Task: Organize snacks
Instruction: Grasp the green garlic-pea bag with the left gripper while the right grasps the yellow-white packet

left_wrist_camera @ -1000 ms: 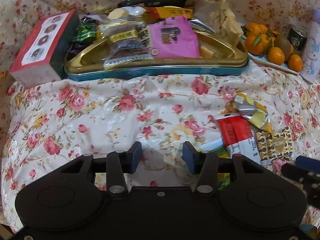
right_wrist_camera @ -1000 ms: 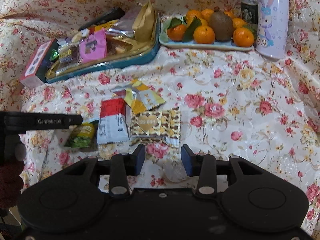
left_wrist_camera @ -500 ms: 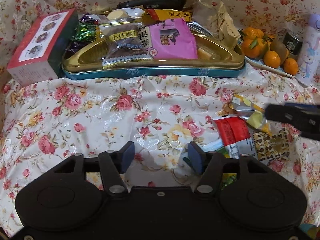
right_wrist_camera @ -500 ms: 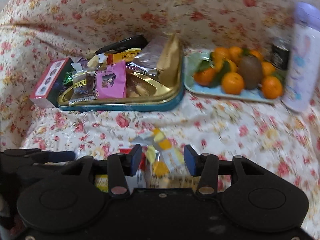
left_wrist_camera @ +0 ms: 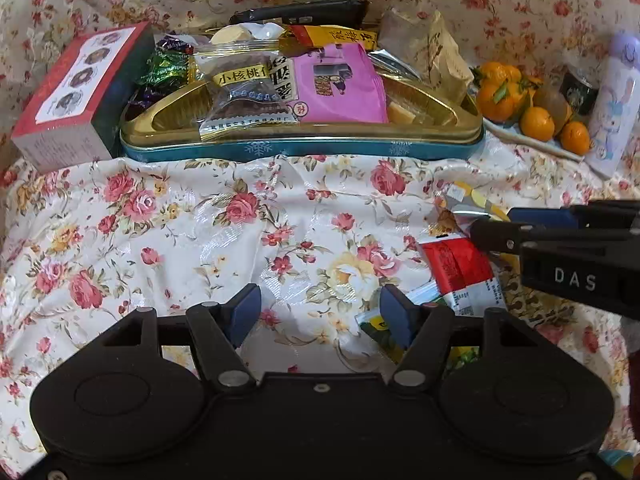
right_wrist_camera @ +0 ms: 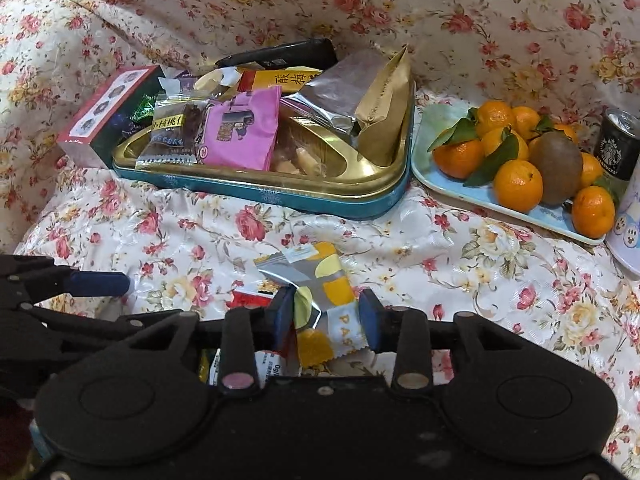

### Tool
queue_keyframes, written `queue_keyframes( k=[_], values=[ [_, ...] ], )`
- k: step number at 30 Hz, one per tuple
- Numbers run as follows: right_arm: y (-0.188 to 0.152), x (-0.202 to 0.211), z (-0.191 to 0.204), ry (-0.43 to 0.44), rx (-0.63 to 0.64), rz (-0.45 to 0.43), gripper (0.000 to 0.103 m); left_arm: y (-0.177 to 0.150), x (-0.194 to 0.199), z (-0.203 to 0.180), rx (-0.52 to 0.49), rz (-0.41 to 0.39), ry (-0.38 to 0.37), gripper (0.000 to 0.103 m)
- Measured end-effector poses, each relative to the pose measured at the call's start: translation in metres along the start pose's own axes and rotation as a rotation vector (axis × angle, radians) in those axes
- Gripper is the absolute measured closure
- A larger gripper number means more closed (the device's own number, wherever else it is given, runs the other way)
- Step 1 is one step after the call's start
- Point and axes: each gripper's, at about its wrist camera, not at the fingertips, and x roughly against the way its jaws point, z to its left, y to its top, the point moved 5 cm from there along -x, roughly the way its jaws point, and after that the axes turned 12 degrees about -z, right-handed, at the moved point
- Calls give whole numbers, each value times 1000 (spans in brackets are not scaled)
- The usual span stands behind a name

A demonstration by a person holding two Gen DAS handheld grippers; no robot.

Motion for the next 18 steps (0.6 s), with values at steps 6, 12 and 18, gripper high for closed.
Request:
queue_keyframes(
  k=[6,12,18],
  values=[
    [0,23,-10,-68,-14,-79,67,11,9,13,113,25,-59,39],
    [-5,61,-26,-173,-40,-135,67,17,30,1,129,5,-67,39],
    [-30,87,-40,-237,-128,-88,67,9,30,-28,99,31,-109,39]
  ],
)
